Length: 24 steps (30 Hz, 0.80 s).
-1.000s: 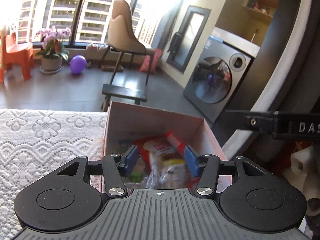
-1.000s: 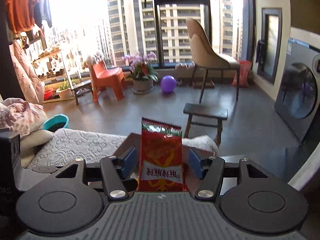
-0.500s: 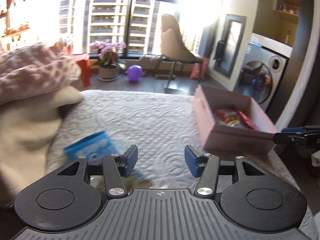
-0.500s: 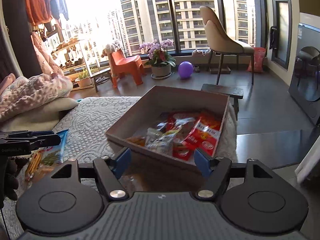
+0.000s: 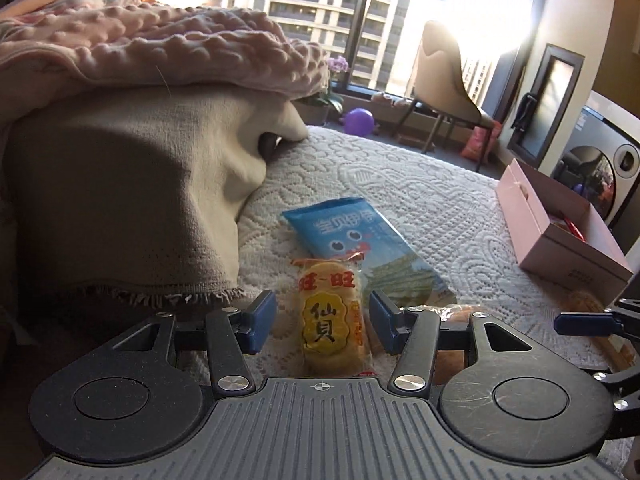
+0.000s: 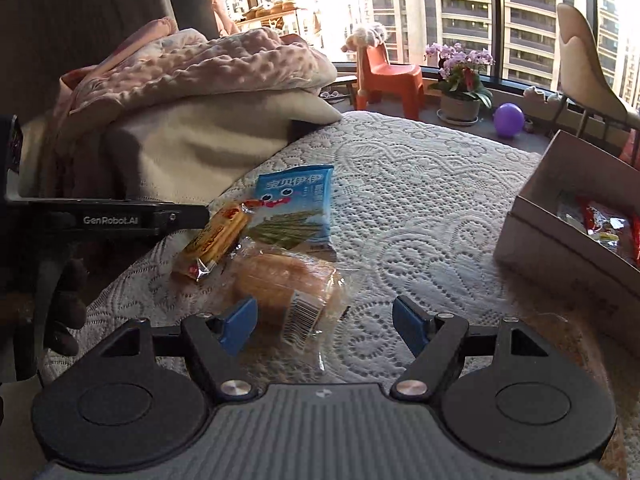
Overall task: Organize snacks
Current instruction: 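Grasp the yellow rice-cracker packet with the left tool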
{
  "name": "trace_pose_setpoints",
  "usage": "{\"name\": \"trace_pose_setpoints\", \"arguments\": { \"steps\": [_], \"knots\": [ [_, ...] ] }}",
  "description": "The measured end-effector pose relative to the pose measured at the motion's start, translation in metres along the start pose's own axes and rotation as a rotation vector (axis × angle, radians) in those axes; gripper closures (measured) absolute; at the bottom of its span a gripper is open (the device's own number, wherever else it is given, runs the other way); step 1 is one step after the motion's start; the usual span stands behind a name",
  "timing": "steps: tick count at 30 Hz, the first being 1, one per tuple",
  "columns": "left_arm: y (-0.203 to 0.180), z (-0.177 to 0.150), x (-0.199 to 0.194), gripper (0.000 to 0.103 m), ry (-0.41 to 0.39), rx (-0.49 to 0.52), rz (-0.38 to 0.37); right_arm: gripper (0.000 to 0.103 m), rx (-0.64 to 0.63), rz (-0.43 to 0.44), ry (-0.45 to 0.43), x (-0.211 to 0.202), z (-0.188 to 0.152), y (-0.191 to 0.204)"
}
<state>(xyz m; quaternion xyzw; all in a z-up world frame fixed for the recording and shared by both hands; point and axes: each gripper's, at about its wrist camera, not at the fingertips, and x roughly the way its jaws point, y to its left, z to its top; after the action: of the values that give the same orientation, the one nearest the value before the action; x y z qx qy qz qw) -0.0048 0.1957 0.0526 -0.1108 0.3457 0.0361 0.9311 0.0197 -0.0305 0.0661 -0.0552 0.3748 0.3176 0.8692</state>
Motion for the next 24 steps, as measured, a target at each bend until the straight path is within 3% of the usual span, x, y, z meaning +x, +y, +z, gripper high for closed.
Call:
{"name": "trace_pose_setpoints", "arguments": {
  "steps": [6, 8, 9, 14, 21, 24],
  "knots": [
    [-0.006, -0.006, 0.02, 0.047, 0.038, 0.013, -0.005, 0.028, 0.046, -0.041, -0.017, -0.01, -0.015, -0.013],
    [-0.011, -0.01, 0.02, 0.061, 0.038, 0.02, -0.026, 0.028, 0.064, -0.063, -0.015, -0.012, -0.017, -0.018],
    [-0.015, -0.012, 0.019, 0.061, 0.04, 0.032, -0.03, 0.028, 0.064, -0.08, -0.018, -0.016, -0.019, -0.02],
    [-0.042, -0.027, 0.014, 0.062, 0.084, 0.04, -0.08, 0.026, 0.007, -0.247, -0.118, -0.05, -0.035, -0.04],
    [-0.097, -0.046, 0.017, 0.062, 0.164, 0.08, -0.19, 0.026, 0.25, -0.302, -0.085, -0.062, -0.063, -0.116],
    [-0.115, -0.05, 0.018, 0.062, 0.189, 0.095, -0.238, 0.026, 0.262, -0.294, -0.072, -0.063, -0.071, -0.122]
  ]
}}
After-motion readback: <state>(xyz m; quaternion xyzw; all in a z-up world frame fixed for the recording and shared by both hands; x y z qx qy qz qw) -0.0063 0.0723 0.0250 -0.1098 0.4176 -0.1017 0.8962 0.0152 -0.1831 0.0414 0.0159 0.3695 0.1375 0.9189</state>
